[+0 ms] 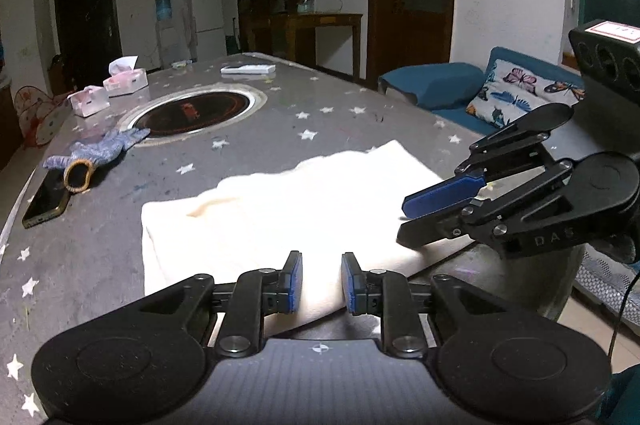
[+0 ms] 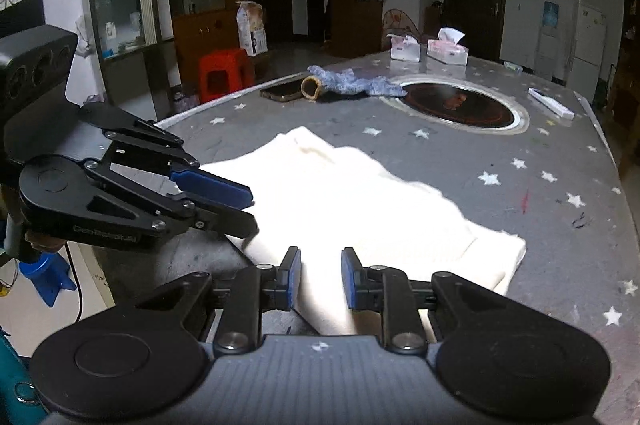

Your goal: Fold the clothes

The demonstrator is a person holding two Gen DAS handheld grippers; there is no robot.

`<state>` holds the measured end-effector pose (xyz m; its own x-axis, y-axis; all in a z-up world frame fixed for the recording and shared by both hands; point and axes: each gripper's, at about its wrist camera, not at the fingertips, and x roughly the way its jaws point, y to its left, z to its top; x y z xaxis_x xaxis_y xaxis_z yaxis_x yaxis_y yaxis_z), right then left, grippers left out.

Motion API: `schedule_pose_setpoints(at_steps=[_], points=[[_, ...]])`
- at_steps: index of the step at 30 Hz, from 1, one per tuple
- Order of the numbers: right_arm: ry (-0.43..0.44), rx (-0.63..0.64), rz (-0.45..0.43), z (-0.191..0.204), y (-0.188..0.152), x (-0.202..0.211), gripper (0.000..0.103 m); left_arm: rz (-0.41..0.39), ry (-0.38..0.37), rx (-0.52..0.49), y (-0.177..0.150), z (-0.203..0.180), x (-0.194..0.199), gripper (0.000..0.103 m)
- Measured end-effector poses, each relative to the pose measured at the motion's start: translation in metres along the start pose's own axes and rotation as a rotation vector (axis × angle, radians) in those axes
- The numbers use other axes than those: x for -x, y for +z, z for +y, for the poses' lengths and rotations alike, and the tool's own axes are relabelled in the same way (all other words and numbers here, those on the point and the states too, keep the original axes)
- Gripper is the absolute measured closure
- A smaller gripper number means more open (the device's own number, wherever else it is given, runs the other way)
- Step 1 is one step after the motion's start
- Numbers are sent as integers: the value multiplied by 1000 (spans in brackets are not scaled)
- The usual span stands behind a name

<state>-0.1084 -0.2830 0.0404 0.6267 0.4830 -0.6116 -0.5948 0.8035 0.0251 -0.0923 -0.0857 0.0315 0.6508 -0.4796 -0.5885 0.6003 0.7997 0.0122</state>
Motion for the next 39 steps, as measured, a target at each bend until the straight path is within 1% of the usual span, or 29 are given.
schedule_pose_setpoints(at_steps=[4, 10, 13, 16, 20, 23, 28, 31, 34, 37, 39], points=[[-17, 21, 26, 1, -7, -10, 83, 33, 11, 10, -4, 4, -8, 78], [-12, 19, 34, 1, -9, -11, 83, 21, -1, 11, 0, 1, -2, 78], [-8, 1, 15, -2, -7, -3, 83, -2, -23, 20, 5, -3, 3, 78], [-27, -8, -1, -4, -7, 9, 83, -11, -51, 26, 10, -9, -1, 78], [-48, -41, 14, -11, -13, 17, 83, 2, -67, 20, 11, -16, -12, 78], [-54, -69, 48, -17, -22, 13, 83, 27, -69, 15, 6, -18, -22, 77], [-55, -83, 45, -21, -25, 8, 83, 17, -87, 67, 7, -9, -17, 76], [-56, -56, 53, -20, -24, 8, 83, -7, -49, 104, 8, 6, -9, 76], [-50, -52, 56, -20, -24, 7, 82, 6, 2, 157, 4, 29, -9, 76], [-48, -38, 60, -20, -23, 7, 82, 5, 38, 204, -3, 49, -9, 76], [-45, -32, 63, -20, -23, 7, 82, -2, 34, 243, -8, 60, -9, 76]])
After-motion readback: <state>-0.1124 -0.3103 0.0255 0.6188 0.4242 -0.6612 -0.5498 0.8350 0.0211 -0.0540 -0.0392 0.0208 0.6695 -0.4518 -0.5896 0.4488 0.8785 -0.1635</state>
